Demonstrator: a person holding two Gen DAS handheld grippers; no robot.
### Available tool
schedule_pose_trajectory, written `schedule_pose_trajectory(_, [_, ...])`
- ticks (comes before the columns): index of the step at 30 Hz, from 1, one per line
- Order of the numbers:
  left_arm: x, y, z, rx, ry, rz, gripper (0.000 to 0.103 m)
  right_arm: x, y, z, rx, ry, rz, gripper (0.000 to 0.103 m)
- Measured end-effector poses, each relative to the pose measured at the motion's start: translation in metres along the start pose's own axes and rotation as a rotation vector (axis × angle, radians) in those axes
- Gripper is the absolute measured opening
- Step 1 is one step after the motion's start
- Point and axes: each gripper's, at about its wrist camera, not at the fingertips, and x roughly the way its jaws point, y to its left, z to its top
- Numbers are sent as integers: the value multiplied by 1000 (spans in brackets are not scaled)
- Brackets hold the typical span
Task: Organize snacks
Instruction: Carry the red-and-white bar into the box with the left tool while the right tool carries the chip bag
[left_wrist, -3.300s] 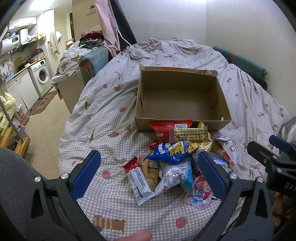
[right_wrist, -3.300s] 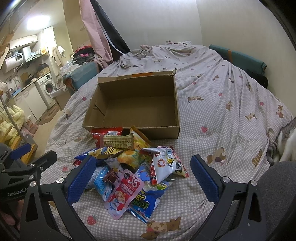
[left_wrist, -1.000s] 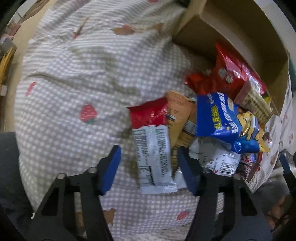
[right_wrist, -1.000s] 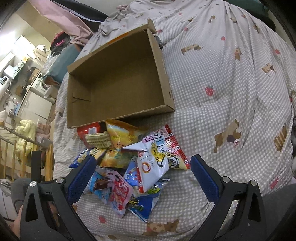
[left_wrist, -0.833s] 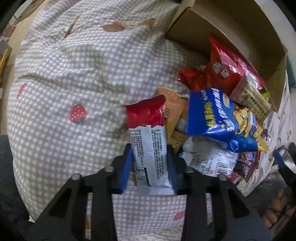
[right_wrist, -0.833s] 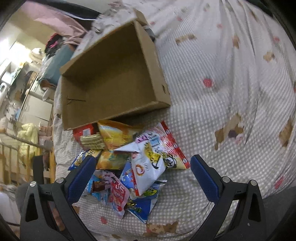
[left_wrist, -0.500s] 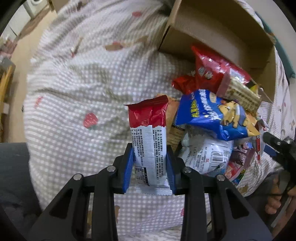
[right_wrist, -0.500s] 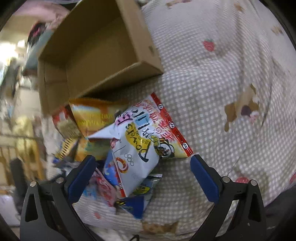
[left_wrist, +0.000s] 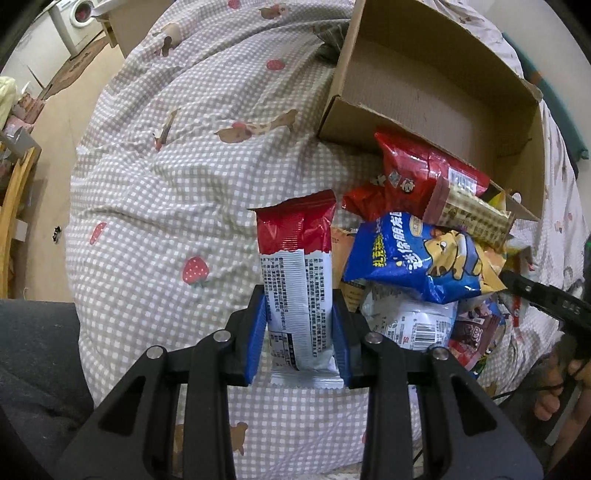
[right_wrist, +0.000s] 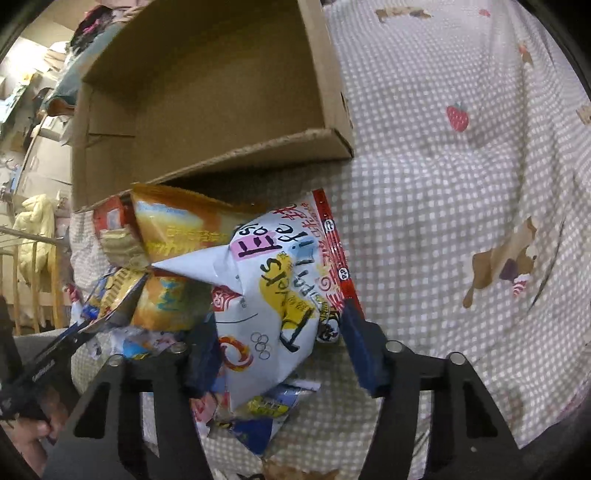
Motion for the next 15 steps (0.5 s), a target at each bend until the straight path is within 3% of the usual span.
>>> schedule_pose_trajectory(8, [-21, 4, 3, 2, -97, 26, 29, -55, 2, -21, -30, -132, 17, 56])
schedule_pose_trajectory(15, [-53, -10, 19, 44, -194, 18, 29, -111, 18, -25, -136, -243, -1, 55])
